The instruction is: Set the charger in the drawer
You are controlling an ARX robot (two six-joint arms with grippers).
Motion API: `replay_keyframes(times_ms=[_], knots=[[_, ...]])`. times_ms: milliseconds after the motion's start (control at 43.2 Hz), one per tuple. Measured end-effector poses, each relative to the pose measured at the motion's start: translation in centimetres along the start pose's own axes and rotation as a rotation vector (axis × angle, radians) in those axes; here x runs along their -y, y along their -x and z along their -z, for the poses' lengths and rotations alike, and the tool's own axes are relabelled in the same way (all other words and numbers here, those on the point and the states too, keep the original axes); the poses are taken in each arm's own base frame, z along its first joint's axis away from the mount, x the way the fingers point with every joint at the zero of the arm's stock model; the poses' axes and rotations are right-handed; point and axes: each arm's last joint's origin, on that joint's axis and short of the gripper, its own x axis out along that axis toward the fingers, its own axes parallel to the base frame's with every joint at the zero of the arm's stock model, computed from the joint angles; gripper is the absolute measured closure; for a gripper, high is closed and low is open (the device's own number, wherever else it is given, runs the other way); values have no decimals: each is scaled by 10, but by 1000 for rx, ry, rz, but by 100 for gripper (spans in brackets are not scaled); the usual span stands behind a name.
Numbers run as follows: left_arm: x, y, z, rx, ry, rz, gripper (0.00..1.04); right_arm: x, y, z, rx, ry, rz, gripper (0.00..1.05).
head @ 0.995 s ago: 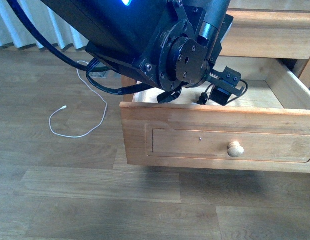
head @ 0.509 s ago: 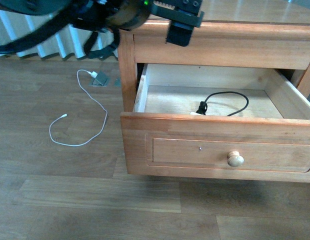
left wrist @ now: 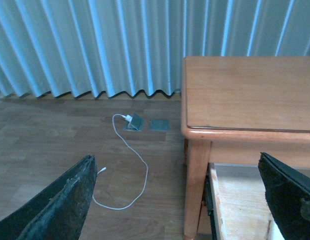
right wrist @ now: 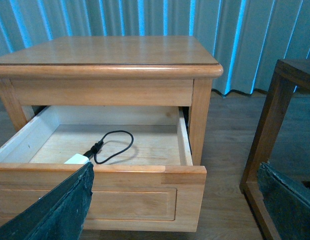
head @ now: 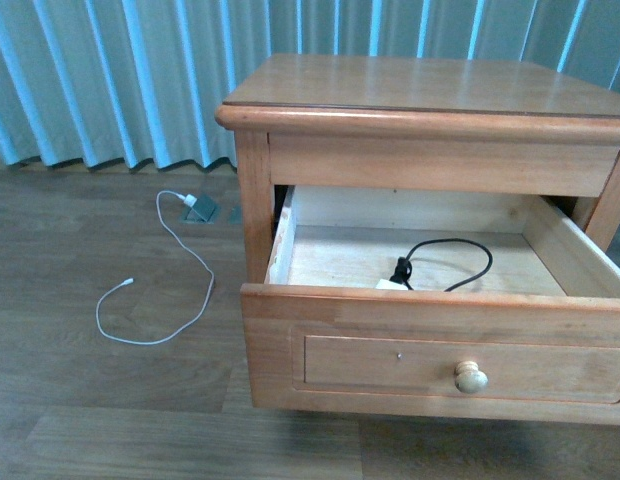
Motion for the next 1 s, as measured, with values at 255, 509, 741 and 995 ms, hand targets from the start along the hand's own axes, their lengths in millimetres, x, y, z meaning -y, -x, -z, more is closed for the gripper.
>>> replay_keyframes(times_ms=[255, 509, 741, 995], knots=[[-25, 57, 2, 13, 120, -118, 6, 0, 0, 0, 0, 0, 0, 8], [-38, 94, 13, 1, 231, -206, 6, 0, 0, 0, 0, 0, 0, 8], [-38, 94, 13, 3, 259, -203, 6, 0, 0, 0, 0, 0, 0, 8], [-47, 95, 22, -2, 178, 4, 21, 0, 0, 0, 0, 0, 0, 8]])
